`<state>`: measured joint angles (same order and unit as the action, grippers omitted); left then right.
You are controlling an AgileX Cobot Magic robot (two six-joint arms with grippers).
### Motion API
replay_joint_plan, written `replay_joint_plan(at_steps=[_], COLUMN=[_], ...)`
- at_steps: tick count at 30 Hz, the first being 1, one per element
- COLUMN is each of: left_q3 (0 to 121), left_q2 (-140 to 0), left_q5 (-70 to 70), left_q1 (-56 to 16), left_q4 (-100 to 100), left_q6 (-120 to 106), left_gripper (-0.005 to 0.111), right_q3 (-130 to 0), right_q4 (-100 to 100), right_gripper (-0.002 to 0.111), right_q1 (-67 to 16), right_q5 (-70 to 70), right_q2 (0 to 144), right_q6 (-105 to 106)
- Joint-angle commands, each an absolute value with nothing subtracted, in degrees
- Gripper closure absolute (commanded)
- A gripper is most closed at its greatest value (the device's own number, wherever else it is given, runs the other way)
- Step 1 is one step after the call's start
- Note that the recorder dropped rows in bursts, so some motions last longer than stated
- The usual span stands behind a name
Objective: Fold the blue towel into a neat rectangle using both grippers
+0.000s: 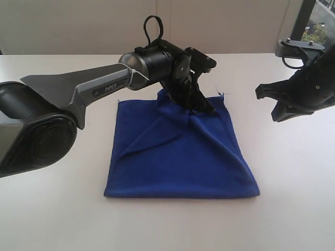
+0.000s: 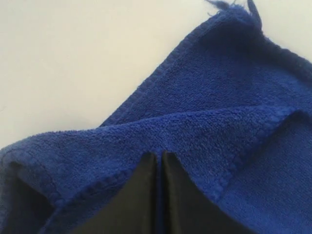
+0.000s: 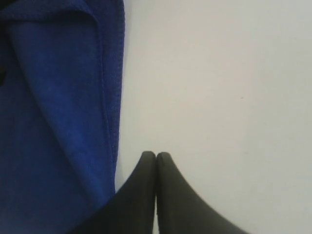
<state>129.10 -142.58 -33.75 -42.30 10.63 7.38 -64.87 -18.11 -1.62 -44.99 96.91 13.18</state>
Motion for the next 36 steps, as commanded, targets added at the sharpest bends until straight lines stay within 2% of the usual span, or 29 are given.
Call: replay_joint_plan(at_steps=[1,13,20,26,29,32,36], left_q3=[129.4,129.4,129.4,129.3,129.3,129.3,129.4], left_q2=[-142.2,-136.0,-136.3,-137.1,-137.2,-137.1,-136.4], left_q5=[-34.2,-39.3,-54.1,-54.1,-53.0,-52.3,-52.1], left_q1=[-42.6,-42.6,-42.6,-42.6,-42.6,-42.6,-42.6], left_q4=[11.0,11.8,6.3,6.3,6.3,6.3,6.6], left_q6=[7.6,8.2,9.1,9.3,10.6,10.6,10.6], left_gripper=[0.107,0.107,0.107,0.107,0.097,0.077,0.058], right_q3=[-65.2,-65.2,-65.2,-65.2,-65.2,-65.2,-65.2], right_q4=[-18.3,-18.8,-18.8,-19.6,-19.6,-19.7,-19.7], right_gripper=[0.108,0.108,0.108,0.108,0.108,0.108,0.108], right_q1=[-1.2,-1.2,-1.2,-1.2,-1.2,-1.2,-1.2], right_q5=[-44.7,-44.6,-44.6,-44.5,-44.5,-44.4,-44.4], right_q2=[96.9,96.9,96.9,96.9,96.9,96.9,96.9], right_q6=[13.9,13.9,13.9,13.9,14.2,14.4,14.4])
